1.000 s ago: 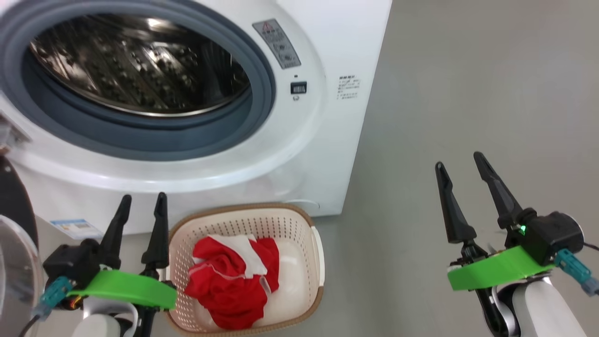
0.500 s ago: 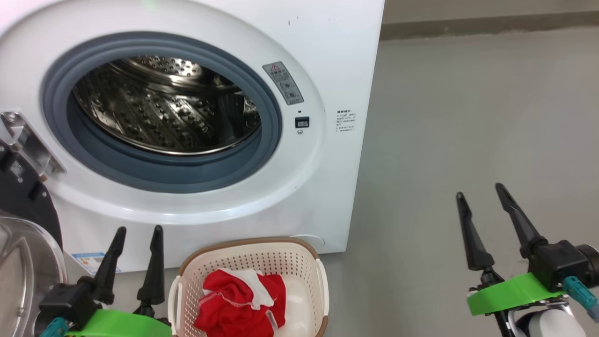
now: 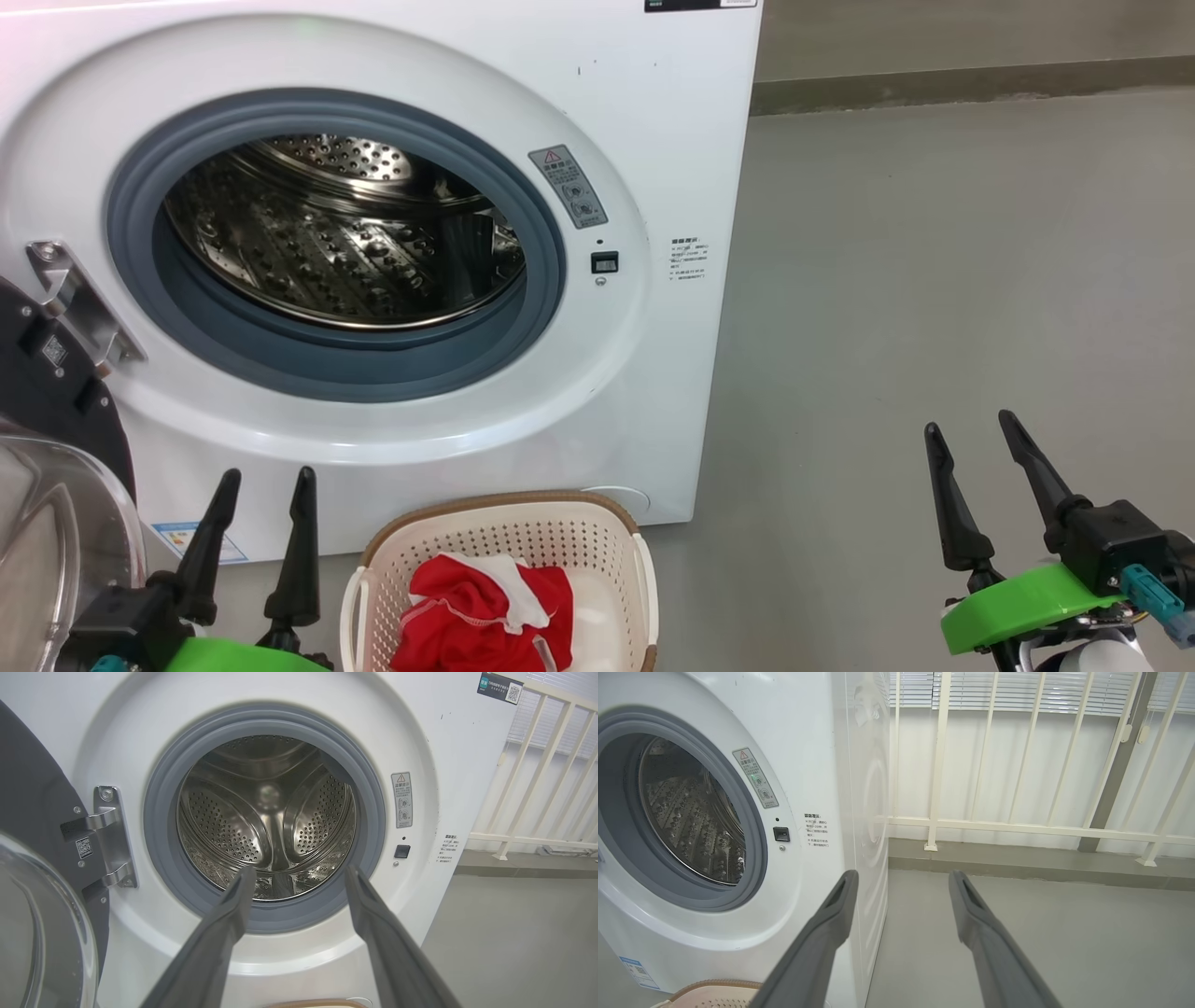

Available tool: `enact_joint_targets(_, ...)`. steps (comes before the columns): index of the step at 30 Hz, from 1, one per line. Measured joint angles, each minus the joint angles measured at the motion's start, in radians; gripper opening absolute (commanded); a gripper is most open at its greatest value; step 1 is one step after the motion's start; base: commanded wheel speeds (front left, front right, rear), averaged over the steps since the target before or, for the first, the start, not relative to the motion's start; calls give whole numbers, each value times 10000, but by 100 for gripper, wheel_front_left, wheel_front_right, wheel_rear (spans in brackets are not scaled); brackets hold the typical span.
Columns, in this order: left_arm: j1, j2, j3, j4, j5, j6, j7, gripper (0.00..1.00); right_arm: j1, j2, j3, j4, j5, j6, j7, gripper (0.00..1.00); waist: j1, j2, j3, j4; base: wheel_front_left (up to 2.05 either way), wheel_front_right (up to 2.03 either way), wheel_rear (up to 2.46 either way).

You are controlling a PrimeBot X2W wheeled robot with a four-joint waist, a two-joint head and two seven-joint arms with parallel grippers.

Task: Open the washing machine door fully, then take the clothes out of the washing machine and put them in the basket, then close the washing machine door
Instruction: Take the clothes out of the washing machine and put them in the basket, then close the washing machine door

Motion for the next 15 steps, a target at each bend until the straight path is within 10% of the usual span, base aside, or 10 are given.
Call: enact_joint_targets(15,0,13,159,-2,416,0,0,100,-4,6,81,67,268,0,2,100,0,0,-4,-84,0,0,0)
